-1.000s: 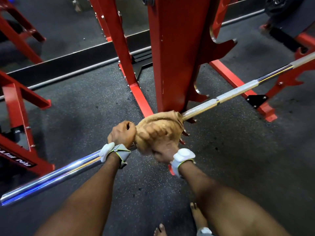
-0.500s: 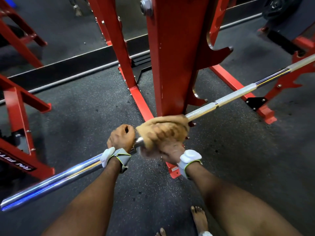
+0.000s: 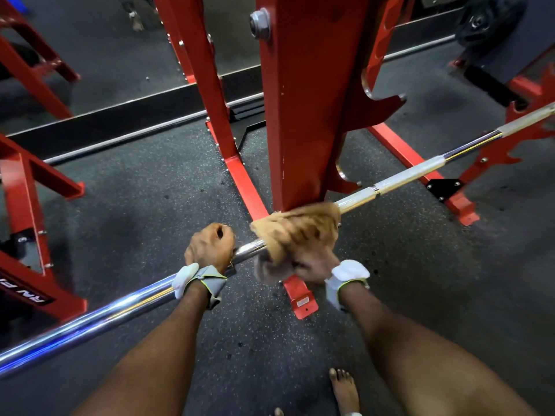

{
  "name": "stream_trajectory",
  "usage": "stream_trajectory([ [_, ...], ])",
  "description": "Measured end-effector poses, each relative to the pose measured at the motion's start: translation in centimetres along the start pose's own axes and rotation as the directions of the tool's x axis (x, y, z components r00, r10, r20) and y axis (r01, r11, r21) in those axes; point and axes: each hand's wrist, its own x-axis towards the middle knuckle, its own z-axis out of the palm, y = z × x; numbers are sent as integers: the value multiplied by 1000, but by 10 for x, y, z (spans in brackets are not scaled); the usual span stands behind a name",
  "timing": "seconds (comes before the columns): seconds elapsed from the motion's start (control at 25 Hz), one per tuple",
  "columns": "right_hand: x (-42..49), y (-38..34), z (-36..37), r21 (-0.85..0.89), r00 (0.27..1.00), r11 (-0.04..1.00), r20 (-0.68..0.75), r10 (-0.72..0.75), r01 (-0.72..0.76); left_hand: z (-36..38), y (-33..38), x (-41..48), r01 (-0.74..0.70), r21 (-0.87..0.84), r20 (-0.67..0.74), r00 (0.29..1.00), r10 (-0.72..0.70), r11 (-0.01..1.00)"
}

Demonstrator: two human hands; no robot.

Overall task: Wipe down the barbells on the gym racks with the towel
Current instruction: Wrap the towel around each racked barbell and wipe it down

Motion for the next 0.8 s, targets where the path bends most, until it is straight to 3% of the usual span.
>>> stream_trajectory([
  [0.12,-10,31,-6,-68,991,993,-92,94,-100,-3,-1,1,-22,-2,12,1000,22,1000],
  [0.24,1,3,-2,34,962,969,-113,247,-244,-1,-2,0,-35,7,0,999,35,999],
  [0.32,10,-30,6,52,946,947,-41,320,-318,-1,-3,2,-38,15,-5,999,38,999],
  [0.4,9,-38,16,21,961,961,-20,276,-276,0,-4,2,-32,12,15,999,32,999],
  [0.52,-8,21,-7,-80,993,993,63,95,-90,2,-4,2,-43,41,27,999,41,998],
  [0.64,-12,42,-29,-78,984,982,11,176,-174,3,-5,7,-41,78,36,999,39,996],
  [0.72,-3,10,-25,-173,973,958,-31,229,-231,4,-3,8,-44,90,65,997,38,995],
  [0.8,7,-20,-18,-185,983,965,-37,182,-186,1,-4,11,-68,117,123,991,54,991],
])
